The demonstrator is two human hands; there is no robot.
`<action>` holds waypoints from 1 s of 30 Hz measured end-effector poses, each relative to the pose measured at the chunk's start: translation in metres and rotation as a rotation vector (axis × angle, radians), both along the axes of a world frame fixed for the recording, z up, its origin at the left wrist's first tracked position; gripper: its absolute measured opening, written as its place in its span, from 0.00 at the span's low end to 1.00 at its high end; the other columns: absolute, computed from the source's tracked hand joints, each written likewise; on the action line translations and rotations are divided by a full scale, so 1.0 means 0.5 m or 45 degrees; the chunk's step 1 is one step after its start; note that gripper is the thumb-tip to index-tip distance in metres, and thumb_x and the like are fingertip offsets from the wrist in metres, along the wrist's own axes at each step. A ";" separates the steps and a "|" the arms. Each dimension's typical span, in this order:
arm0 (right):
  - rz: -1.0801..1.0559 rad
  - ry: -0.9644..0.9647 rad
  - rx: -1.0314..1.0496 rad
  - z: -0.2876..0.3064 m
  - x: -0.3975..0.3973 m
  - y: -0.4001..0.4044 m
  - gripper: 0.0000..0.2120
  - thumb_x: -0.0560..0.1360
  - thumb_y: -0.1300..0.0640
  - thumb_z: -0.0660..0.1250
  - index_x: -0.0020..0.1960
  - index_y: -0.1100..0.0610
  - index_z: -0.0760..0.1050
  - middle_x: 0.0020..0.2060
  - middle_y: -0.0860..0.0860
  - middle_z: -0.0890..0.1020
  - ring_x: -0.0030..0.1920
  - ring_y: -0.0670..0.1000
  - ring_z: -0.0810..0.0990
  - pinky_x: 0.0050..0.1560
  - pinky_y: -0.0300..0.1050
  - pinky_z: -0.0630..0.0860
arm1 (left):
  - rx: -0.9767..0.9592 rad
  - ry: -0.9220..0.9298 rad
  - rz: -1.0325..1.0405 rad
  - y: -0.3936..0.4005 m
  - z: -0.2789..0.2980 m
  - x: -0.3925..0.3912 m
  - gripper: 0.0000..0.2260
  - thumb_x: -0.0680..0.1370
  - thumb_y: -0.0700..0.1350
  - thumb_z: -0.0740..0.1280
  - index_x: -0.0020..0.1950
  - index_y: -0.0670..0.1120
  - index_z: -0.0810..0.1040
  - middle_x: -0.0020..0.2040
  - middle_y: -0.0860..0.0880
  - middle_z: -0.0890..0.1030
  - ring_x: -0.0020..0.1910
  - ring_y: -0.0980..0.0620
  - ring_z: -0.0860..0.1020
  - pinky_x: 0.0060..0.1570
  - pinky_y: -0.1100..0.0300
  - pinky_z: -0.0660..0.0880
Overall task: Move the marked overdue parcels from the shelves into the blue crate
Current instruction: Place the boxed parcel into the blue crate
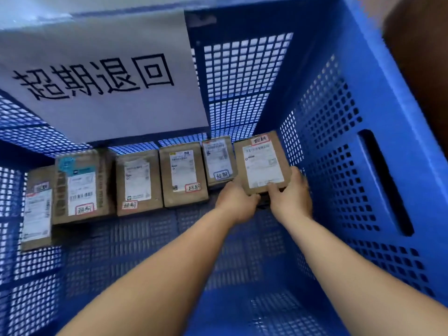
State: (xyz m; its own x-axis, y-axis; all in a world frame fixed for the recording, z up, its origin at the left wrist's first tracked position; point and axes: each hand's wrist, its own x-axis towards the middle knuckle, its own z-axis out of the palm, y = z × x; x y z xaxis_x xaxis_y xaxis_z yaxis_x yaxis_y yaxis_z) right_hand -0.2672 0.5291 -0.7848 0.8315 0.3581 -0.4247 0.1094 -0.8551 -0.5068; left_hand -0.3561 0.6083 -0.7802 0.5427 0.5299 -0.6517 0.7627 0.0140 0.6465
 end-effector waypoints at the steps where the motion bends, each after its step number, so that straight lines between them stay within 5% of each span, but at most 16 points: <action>1: 0.000 -0.015 0.017 -0.020 0.003 0.004 0.27 0.76 0.55 0.66 0.72 0.54 0.60 0.68 0.54 0.67 0.63 0.58 0.72 0.58 0.51 0.71 | 0.003 -0.008 -0.010 0.002 -0.017 0.006 0.20 0.76 0.44 0.66 0.68 0.48 0.70 0.63 0.49 0.77 0.61 0.47 0.76 0.59 0.58 0.73; 10: -0.009 -0.037 0.094 -0.200 0.060 0.047 0.25 0.76 0.57 0.65 0.71 0.51 0.62 0.66 0.51 0.72 0.61 0.56 0.74 0.56 0.49 0.73 | 0.110 0.016 -0.180 0.042 -0.167 0.050 0.20 0.77 0.42 0.64 0.68 0.44 0.66 0.65 0.44 0.74 0.62 0.44 0.74 0.59 0.58 0.70; 17: -0.050 0.078 -0.107 -0.304 0.088 0.076 0.26 0.78 0.62 0.61 0.73 0.53 0.58 0.71 0.53 0.58 0.60 0.57 0.72 0.55 0.45 0.71 | 0.152 0.063 -0.382 0.056 -0.229 0.054 0.23 0.75 0.36 0.63 0.70 0.43 0.64 0.67 0.44 0.71 0.64 0.44 0.72 0.62 0.54 0.70; 20: -0.046 0.164 -0.131 -0.335 0.091 0.089 0.31 0.77 0.64 0.62 0.75 0.55 0.53 0.73 0.53 0.57 0.65 0.58 0.70 0.65 0.51 0.71 | 0.227 0.060 -0.496 0.062 -0.231 0.043 0.26 0.76 0.34 0.62 0.73 0.45 0.60 0.70 0.45 0.66 0.65 0.44 0.69 0.61 0.52 0.69; 30: 0.116 0.216 -0.124 -0.274 0.073 0.065 0.37 0.76 0.60 0.64 0.77 0.52 0.46 0.76 0.51 0.52 0.73 0.58 0.60 0.69 0.59 0.66 | 0.438 0.052 -0.453 0.072 -0.163 0.023 0.29 0.77 0.34 0.62 0.76 0.44 0.55 0.74 0.47 0.60 0.72 0.48 0.62 0.66 0.58 0.62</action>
State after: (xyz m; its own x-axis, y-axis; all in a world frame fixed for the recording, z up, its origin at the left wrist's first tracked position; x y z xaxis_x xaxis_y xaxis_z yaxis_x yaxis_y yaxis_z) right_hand -0.2309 0.5616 -0.9216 0.7112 0.3788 -0.5921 0.1086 -0.8915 -0.4399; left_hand -0.3448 0.6443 -0.8620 0.7063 0.5046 -0.4965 0.7066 -0.4604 0.5373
